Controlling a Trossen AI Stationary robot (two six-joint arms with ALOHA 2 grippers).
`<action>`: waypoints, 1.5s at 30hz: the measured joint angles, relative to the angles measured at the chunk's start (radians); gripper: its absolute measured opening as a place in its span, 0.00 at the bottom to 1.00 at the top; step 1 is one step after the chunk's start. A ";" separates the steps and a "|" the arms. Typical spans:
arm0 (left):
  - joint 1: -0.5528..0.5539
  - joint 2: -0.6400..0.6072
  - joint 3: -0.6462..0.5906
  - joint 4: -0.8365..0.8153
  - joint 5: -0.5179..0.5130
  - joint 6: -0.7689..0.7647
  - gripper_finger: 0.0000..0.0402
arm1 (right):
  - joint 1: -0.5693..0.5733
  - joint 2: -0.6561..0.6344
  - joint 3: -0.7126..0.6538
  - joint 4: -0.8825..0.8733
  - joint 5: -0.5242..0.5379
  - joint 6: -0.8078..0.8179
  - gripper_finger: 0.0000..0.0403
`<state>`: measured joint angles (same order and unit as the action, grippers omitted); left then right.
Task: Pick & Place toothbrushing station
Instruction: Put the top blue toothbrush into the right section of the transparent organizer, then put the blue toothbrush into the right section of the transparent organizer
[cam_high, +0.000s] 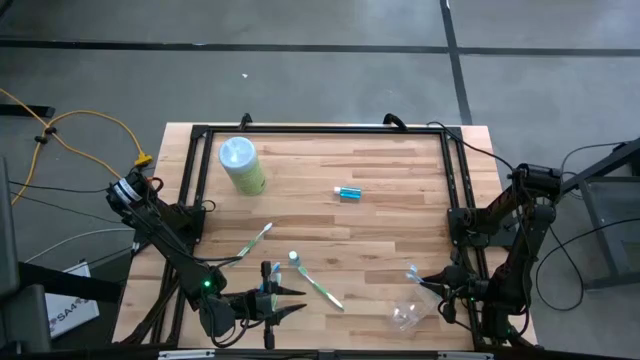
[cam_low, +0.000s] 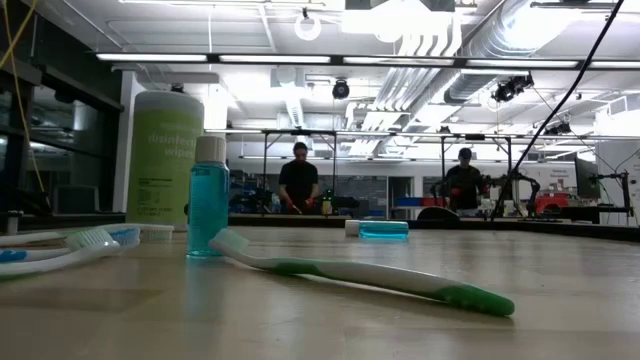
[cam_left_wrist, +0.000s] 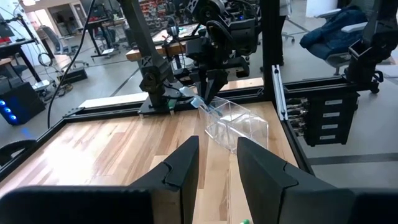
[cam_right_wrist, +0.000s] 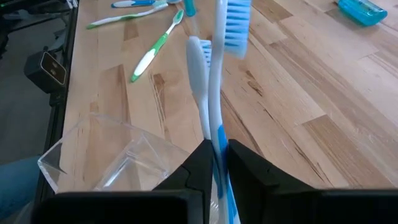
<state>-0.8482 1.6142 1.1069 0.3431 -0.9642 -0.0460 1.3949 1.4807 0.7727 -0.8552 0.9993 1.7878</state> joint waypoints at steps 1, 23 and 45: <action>0.000 0.000 0.000 0.000 0.000 0.000 0.26 | 0.000 0.000 0.000 0.001 0.000 0.000 0.11; 0.000 0.000 0.000 -0.002 0.000 0.001 0.26 | -0.017 -0.094 0.121 -0.152 -0.112 -0.047 0.11; 0.000 0.000 0.000 -0.025 -0.001 -0.012 0.26 | -0.433 -0.310 0.269 0.191 -0.336 -1.044 0.11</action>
<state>-0.8483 1.6142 1.1065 0.3184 -0.9649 -0.0575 0.9621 1.1709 1.0416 -0.6638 0.6630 0.7436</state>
